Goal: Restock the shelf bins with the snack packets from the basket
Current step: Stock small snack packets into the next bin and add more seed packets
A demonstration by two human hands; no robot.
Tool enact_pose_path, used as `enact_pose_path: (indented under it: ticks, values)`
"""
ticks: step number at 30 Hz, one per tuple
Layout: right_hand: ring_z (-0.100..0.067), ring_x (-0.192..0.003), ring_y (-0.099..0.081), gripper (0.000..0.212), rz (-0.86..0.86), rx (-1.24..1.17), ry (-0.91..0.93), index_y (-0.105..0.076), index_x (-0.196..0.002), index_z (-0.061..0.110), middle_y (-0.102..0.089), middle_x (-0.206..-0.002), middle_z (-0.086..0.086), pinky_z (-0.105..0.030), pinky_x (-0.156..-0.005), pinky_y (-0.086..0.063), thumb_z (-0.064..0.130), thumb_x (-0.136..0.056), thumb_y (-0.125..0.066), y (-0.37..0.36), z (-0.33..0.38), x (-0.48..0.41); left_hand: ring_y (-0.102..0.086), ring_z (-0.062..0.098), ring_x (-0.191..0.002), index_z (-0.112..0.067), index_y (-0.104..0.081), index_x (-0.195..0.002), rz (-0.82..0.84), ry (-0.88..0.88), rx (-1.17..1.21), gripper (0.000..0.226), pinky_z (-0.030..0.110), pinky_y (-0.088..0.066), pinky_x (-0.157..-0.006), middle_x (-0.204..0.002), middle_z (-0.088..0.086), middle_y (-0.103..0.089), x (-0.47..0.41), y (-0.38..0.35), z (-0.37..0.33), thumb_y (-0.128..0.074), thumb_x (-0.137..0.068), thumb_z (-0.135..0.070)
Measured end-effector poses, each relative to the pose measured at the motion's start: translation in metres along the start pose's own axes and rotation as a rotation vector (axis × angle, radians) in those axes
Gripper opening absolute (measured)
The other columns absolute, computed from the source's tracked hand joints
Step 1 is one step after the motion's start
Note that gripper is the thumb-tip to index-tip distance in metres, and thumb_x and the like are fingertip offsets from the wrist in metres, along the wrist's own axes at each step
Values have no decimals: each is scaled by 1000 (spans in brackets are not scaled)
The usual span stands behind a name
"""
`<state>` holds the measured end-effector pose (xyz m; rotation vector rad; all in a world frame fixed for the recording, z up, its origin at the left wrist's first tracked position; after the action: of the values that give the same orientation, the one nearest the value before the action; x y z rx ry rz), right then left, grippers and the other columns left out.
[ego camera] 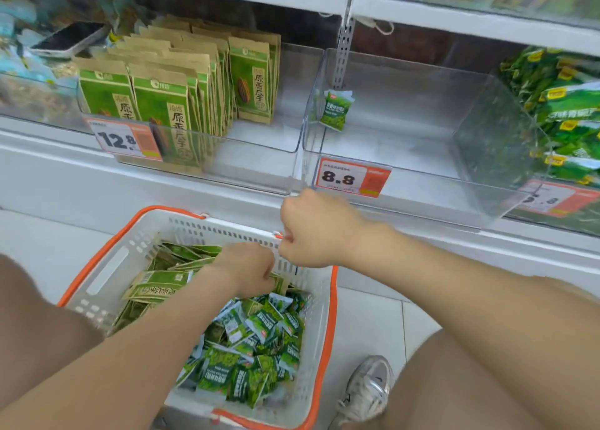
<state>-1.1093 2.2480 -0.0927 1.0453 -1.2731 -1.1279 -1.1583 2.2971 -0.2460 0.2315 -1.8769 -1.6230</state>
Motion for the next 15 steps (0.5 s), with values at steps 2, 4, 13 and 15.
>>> enact_pose_path:
  ticks: [2,4,13,15]
  values:
    - [-20,-56,-40,37,88,76,88,-35,-66,17,-38,-69,-4,-26,-49,-29,23,-89,-63,-23,18,3,-66,26,-85,-19,-72,-97,161,9,-49,22,35,-57,-74,-92,0,-68,2,-46,5,-63,-90,-37]
    - [-18,-55,-39,38,152,140,163,-32,-66,17,-38,-69,-3,-26,-47,-31,18,-89,-63,-38,32,5,-68,27,-96,-17,-69,-111,309,18,-63,22,38,-59,-79,-109,3,-68,6,-86,11,-64,-94,-31]
    - [-18,-53,-41,38,211,190,285,-33,-66,17,-42,-68,-3,-29,-51,-42,19,-88,-64,-55,46,-1,-64,37,-117,-19,-47,-151,412,-75,-293,65,43,-59,-83,-158,14,-28,8,-135,11,-70,-94,2]
    - [-20,-53,-45,30,213,183,288,-40,-68,15,-46,-68,-4,-28,-47,-40,19,-89,-59,-61,45,-6,-61,34,-116,-13,-57,-139,369,-61,-297,52,43,-58,-82,-149,10,-36,6,-131,18,-78,-91,-8]
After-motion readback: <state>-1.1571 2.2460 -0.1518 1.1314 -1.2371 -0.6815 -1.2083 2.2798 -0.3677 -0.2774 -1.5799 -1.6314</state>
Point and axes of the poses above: each hand's wrist, its own x-axis away from the middle knuckle, its own y-axis out of the back of the hand, z = x × y, the point moved 10 cm from there along -x, towards the middle knuckle
